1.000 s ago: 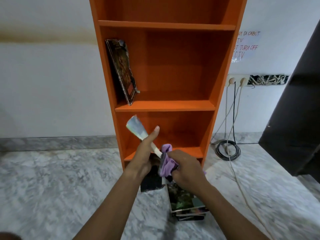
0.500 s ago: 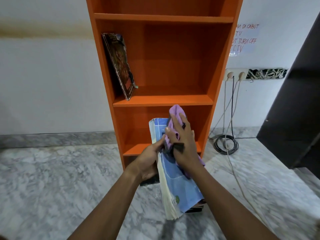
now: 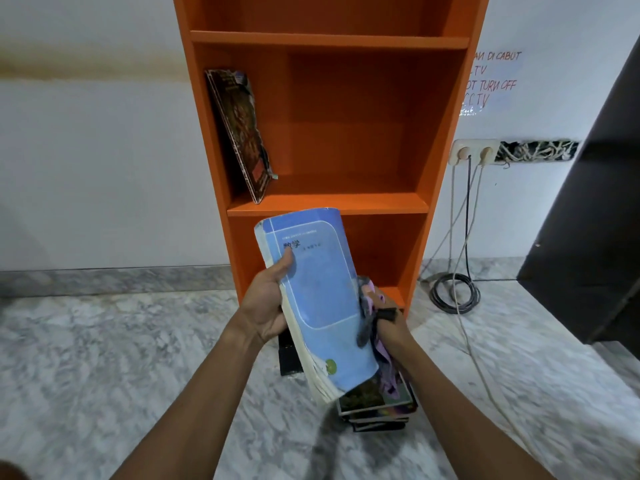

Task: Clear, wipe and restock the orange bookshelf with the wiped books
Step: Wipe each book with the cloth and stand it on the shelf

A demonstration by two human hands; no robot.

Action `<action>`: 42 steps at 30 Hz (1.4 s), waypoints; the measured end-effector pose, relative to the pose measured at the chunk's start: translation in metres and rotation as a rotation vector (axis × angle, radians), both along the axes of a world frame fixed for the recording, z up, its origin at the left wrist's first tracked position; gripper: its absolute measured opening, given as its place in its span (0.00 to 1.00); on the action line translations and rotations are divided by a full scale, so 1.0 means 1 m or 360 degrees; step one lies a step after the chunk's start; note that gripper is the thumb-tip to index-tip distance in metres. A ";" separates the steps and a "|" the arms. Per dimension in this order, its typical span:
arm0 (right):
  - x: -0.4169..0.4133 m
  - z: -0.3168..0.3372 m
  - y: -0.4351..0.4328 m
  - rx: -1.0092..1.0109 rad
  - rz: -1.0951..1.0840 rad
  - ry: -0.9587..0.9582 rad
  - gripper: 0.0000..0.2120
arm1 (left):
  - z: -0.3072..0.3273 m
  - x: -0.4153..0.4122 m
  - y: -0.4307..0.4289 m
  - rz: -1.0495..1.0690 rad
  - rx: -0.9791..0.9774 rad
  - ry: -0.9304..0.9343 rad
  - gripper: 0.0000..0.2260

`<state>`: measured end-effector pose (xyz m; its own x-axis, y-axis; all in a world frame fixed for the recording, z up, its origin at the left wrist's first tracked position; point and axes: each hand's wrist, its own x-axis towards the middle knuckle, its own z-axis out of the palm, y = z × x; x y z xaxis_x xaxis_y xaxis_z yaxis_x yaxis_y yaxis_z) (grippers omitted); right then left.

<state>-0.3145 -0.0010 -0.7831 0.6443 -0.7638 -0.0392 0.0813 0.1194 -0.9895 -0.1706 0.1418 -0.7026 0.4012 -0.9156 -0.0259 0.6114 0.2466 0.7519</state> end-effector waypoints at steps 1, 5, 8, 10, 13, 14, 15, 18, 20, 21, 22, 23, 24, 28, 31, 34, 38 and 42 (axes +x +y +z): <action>-0.003 -0.006 0.000 0.0126 0.0072 0.0011 0.24 | 0.003 0.003 0.002 0.0039 -0.0009 0.0020 0.21; -0.012 -0.011 -0.012 0.0497 0.0466 -0.0131 0.36 | 0.008 0.012 0.006 0.0168 -0.0050 0.0121 0.20; -0.020 -0.008 -0.024 0.0538 0.0567 -0.0135 0.26 | 0.008 0.014 0.008 0.0242 0.0026 0.0012 0.18; -0.022 -0.008 -0.030 0.0488 0.0553 -0.0173 0.17 | -0.005 0.024 0.002 0.0398 0.0188 -0.0207 0.15; -0.013 0.005 -0.023 -0.0024 0.0305 -0.0198 0.10 | -0.026 0.032 -0.007 0.0904 0.0665 -0.0703 0.24; -0.008 0.012 -0.016 -0.0344 0.0184 -0.0108 0.13 | -0.034 0.032 -0.011 0.0940 0.0789 -0.0752 0.33; -0.002 0.016 -0.009 -0.0652 0.0087 -0.0016 0.16 | -0.034 0.025 -0.015 0.0845 0.0828 -0.0752 0.40; 0.014 0.021 0.017 -0.1366 -0.0045 0.0197 0.12 | -0.027 -0.001 -0.034 0.0433 0.0589 -0.0504 0.40; 0.020 0.018 0.033 -0.1607 0.0027 0.0371 0.11 | -0.028 -0.001 -0.041 0.0529 0.0514 -0.0211 0.27; 0.022 0.015 0.038 -0.1680 0.0056 0.0393 0.11 | -0.029 0.004 -0.039 0.0584 0.0539 -0.0176 0.19; 0.023 0.016 0.043 -0.1718 0.0070 0.0364 0.08 | -0.031 0.009 -0.037 0.0561 0.0562 -0.0152 0.14; 0.024 0.016 0.047 -0.1689 0.0071 0.0298 0.05 | -0.028 0.011 -0.033 0.0497 0.0568 -0.0111 0.12; 0.025 0.016 0.048 -0.1604 0.0074 0.0250 0.08 | -0.030 0.014 -0.031 0.0440 0.0524 -0.0068 0.10; 0.032 0.020 0.038 -0.1133 0.0066 0.0131 0.19 | -0.018 0.002 -0.030 0.0281 0.0316 -0.0008 0.14; 0.028 0.029 0.020 -0.0879 -0.0067 -0.0084 0.13 | -0.008 -0.011 -0.023 0.0125 0.0351 -0.0122 0.13; 0.020 0.041 0.000 -0.0581 -0.0114 -0.0227 0.10 | -0.001 -0.011 -0.016 -0.0009 0.0316 -0.0190 0.15; 0.006 0.058 -0.023 0.0065 0.0076 -0.0369 0.19 | 0.015 -0.011 -0.008 -0.0052 0.0295 -0.0270 0.15; 0.001 0.072 -0.026 0.0211 0.0134 -0.0392 0.13 | 0.033 0.000 0.000 0.0028 0.0336 -0.0434 0.14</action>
<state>-0.3136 -0.0274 -0.7113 0.7078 -0.7057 0.0305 0.3016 0.2629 -0.9165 -0.1701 0.1421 -0.6692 0.4349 -0.8945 -0.1039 0.3778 0.0765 0.9227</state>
